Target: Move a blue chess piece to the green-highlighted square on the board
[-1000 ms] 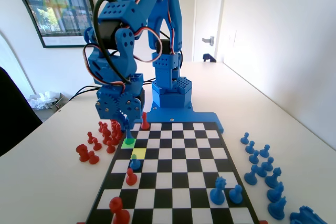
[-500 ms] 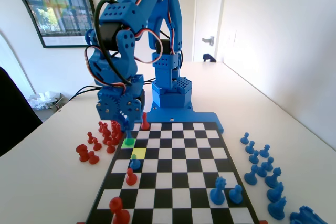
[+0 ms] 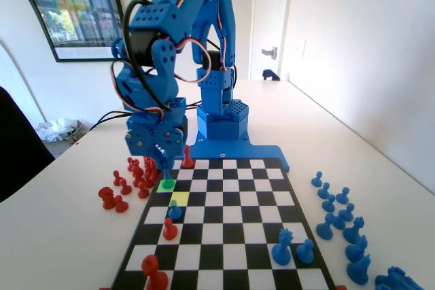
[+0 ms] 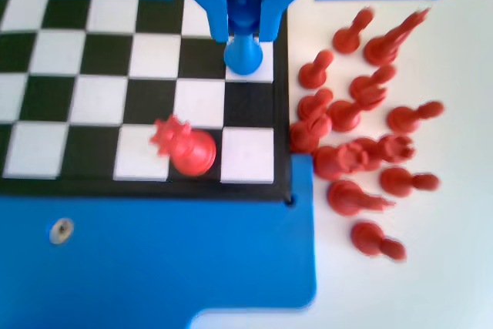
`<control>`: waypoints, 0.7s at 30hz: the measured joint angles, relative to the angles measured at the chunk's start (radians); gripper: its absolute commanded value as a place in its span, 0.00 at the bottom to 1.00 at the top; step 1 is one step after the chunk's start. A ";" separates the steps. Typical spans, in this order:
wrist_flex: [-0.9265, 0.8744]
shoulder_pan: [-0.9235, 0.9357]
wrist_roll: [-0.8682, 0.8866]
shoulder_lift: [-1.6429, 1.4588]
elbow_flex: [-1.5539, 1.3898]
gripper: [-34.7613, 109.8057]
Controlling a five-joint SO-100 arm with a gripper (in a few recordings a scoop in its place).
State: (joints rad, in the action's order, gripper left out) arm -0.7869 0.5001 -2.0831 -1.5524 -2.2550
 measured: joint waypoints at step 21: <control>-0.143 -0.008 0.034 0.000 0.086 0.32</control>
State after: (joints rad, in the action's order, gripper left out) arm -0.9296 0.4924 -2.0494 -1.5524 -2.1690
